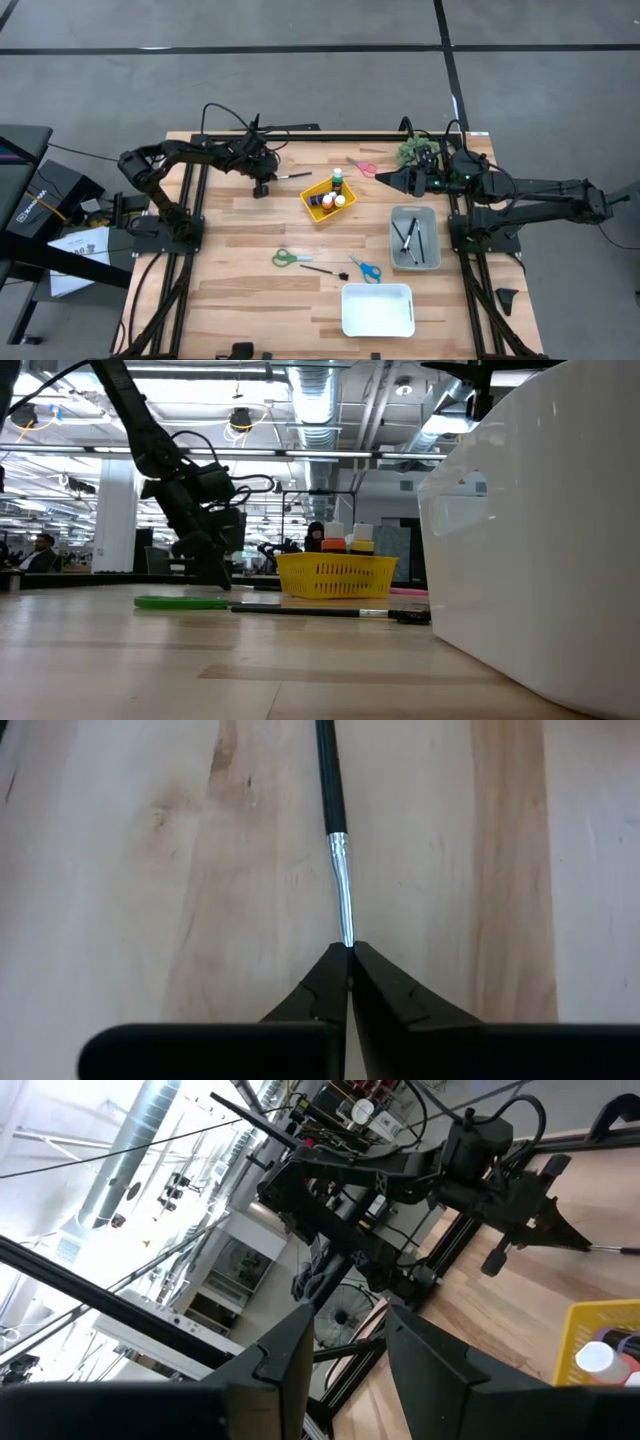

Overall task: Pick & Place Paint Supplies
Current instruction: Put the black eyeshadow brush into the gray bin

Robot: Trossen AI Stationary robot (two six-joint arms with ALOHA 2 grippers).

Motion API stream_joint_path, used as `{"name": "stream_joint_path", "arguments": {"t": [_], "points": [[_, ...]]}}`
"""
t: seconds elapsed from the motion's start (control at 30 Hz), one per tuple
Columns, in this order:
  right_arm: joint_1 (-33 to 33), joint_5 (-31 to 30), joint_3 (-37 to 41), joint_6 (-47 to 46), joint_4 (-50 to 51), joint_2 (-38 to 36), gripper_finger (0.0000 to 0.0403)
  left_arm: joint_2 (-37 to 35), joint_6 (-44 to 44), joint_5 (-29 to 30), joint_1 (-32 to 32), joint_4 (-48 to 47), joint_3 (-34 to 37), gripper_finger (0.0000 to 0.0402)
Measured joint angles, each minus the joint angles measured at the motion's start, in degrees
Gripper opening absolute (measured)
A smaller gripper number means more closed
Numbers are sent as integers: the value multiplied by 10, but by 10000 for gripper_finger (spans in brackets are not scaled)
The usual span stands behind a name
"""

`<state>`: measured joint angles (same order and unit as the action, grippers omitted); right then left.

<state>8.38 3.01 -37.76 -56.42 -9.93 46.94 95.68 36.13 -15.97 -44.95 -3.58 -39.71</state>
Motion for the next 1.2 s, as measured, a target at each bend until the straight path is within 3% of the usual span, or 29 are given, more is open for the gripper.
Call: {"name": "stream_joint_path", "arguments": {"t": [0.27,0.57,0.73,0.93,1.2], "points": [[0,2,0,9,0,0,123,-16,-96,-23,0,-17,-7,1],[-1,4,0,31,0,0,123,-134,-228,-82,2,0,-8,1],[1,4,0,51,0,0,123,-209,-324,-102,34,29,-8,0],[3,3,0,83,-2,0,123,-260,-466,-102,111,156,-8,0],[19,2,0,127,-83,0,131,-263,-584,2,242,379,-8,0]]}}
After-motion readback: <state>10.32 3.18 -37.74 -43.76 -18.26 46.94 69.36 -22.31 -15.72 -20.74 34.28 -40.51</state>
